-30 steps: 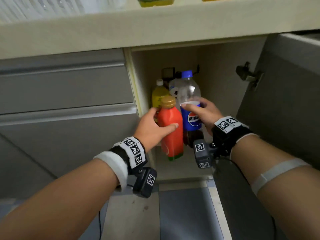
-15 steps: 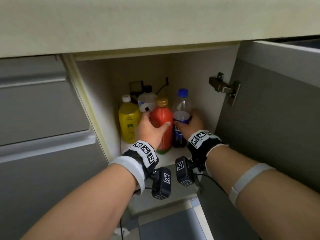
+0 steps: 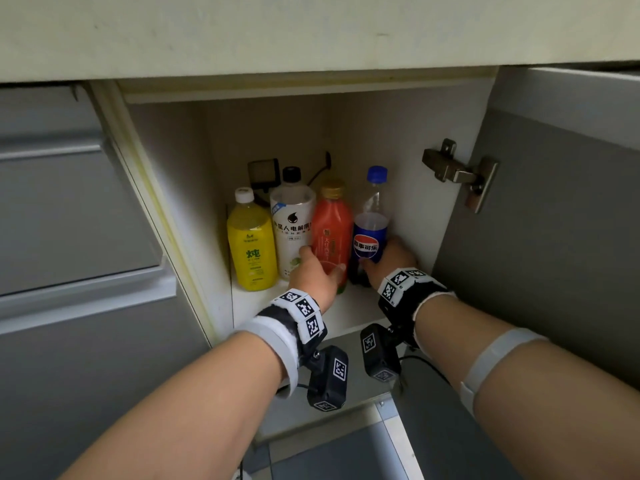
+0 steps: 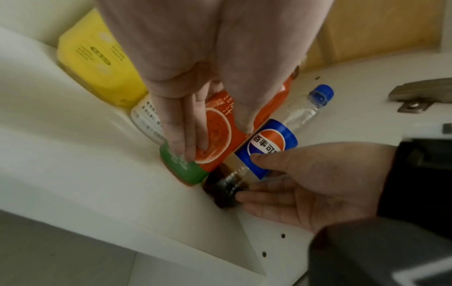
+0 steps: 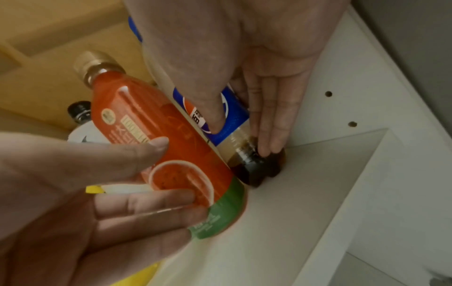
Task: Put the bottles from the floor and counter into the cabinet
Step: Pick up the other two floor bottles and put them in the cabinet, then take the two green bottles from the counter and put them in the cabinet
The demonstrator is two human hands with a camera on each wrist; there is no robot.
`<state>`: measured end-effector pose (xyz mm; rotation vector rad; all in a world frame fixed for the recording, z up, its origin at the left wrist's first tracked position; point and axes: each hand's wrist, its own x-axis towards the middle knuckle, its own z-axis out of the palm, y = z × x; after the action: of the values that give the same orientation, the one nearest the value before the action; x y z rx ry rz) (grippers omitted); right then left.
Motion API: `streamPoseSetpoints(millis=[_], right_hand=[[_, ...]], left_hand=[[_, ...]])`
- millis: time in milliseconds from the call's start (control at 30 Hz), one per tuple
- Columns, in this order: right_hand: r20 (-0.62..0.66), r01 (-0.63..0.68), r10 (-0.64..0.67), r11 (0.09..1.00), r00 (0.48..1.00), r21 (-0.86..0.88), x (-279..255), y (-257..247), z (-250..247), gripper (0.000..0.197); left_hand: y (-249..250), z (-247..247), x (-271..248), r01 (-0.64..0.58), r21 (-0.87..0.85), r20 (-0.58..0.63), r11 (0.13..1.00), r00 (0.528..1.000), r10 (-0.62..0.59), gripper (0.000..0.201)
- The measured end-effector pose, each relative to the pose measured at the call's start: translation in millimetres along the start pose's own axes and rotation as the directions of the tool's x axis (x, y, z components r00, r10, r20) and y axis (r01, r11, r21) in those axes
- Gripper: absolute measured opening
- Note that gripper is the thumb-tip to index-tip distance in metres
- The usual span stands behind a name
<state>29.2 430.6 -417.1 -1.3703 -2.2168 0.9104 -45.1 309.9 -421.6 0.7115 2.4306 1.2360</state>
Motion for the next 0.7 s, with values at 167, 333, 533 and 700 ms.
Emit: streamPoseSetpoints(millis=[167, 333, 533, 700], right_hand=[[0.028, -0.008, 0.008, 1.0, 1.0, 0.012, -4.7, 3.1, -5.2, 0.043], [0.118, 0.072, -0.085, 0.991, 0.989, 0.116, -31.7, -12.4, -30.5, 0.025], [-0.037, 0.334, -0.338, 0.895, 0.94, 0.296, -83.8, -70.0, -105.4, 0.047], [-0.272, 0.643, -0.597, 0.592, 0.755, 0.486, -136.0, -122.7, -175.1, 0.052]], left_hand=[[4.9, 9.0, 1.0, 0.028, -0.026, 0.07, 0.999, 0.997, -0.026, 0.069], [17.3, -14.0, -21.7, -0.027, 0.03, 0.127, 0.999, 0.992, 0.023, 0.062], [80.1, -102.7, -83.0, -0.418, 0.118, -0.097, 0.901, 0.898, 0.43, 0.013], [142.5, -165.8, -145.2, -0.703, 0.212, -0.298, 0.679, 0.615, 0.73, 0.009]])
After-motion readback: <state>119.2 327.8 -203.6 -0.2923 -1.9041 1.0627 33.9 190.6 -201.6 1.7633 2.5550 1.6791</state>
